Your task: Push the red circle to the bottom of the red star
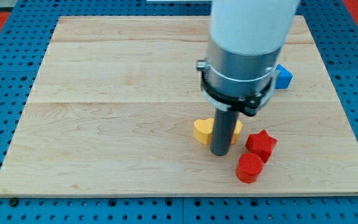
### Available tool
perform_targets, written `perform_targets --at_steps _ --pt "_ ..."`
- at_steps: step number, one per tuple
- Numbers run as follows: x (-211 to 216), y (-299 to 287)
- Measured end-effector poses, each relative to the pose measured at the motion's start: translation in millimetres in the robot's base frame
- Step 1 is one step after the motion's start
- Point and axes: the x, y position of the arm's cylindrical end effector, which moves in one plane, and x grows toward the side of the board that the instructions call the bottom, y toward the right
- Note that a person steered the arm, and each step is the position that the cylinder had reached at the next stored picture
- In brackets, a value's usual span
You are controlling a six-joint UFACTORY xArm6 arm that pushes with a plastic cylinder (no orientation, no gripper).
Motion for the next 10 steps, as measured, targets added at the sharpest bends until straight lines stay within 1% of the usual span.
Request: perform_targets --at_steps 1,2,3,5,6,10 --pt "2.3 -22.2" --pt "67.2 -17.0" --pt "68.8 0.9" --pt "68.4 83.7" --pt "63.3 101.3" --pt "70.7 82.7"
